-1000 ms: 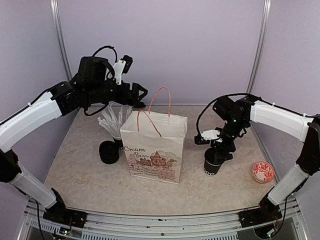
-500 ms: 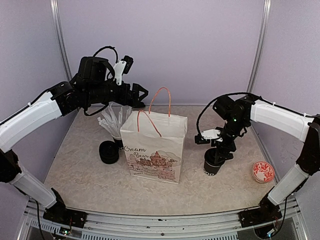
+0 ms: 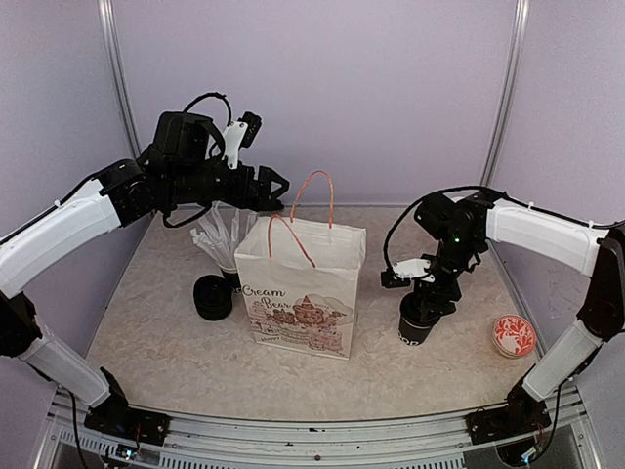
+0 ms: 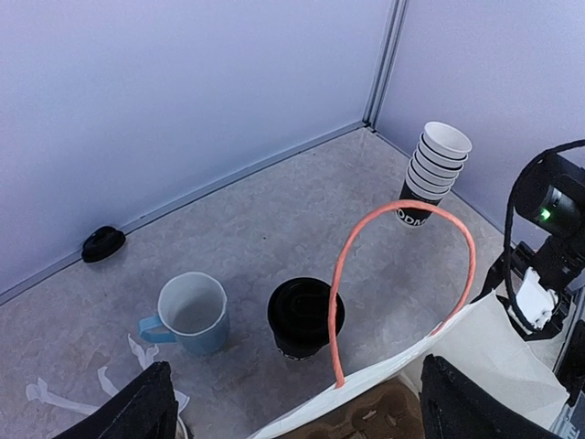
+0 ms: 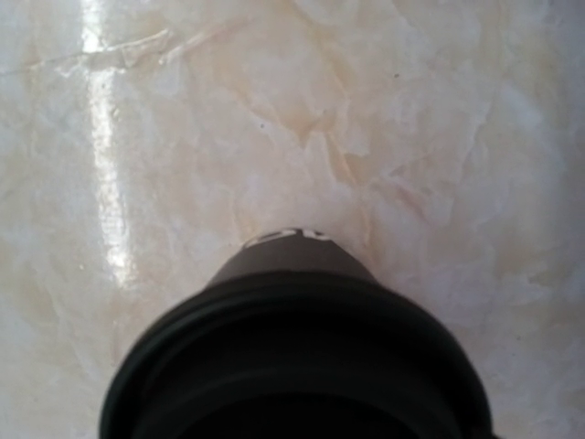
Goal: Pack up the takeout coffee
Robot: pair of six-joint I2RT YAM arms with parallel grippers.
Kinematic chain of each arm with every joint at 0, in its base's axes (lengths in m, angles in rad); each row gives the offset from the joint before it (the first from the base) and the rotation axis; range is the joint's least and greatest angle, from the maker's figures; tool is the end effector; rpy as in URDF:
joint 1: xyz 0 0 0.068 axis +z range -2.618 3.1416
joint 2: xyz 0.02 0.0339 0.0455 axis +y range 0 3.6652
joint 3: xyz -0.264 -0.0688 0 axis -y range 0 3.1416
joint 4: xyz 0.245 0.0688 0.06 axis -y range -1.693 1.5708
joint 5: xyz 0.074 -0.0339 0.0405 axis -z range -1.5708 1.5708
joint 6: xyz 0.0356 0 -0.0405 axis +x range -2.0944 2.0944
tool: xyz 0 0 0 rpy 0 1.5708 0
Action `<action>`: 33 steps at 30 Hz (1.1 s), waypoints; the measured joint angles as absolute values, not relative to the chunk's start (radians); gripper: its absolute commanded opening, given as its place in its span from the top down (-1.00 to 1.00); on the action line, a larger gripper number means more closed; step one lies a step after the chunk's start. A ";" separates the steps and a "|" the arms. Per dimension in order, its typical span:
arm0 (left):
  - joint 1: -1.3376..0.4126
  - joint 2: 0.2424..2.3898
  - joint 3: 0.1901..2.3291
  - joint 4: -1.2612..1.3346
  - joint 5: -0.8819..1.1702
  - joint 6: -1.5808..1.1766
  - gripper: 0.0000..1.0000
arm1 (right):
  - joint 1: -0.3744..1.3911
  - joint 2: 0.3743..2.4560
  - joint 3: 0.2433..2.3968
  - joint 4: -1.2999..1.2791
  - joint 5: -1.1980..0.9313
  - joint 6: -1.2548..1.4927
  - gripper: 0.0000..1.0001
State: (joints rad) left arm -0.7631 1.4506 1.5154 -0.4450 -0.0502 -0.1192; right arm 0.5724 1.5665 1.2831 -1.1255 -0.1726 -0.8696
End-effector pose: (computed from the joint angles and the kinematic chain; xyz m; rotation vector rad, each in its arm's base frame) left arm 0.2402 -0.2273 0.4107 0.5970 1.8966 -0.5298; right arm 0.2392 0.1614 0.2590 -1.9620 2.2011 0.2169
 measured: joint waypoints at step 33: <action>-0.662 1.822 1.863 -0.778 0.476 0.277 -0.24 | 0.392 1.439 1.649 -1.208 -0.358 -0.926 -0.31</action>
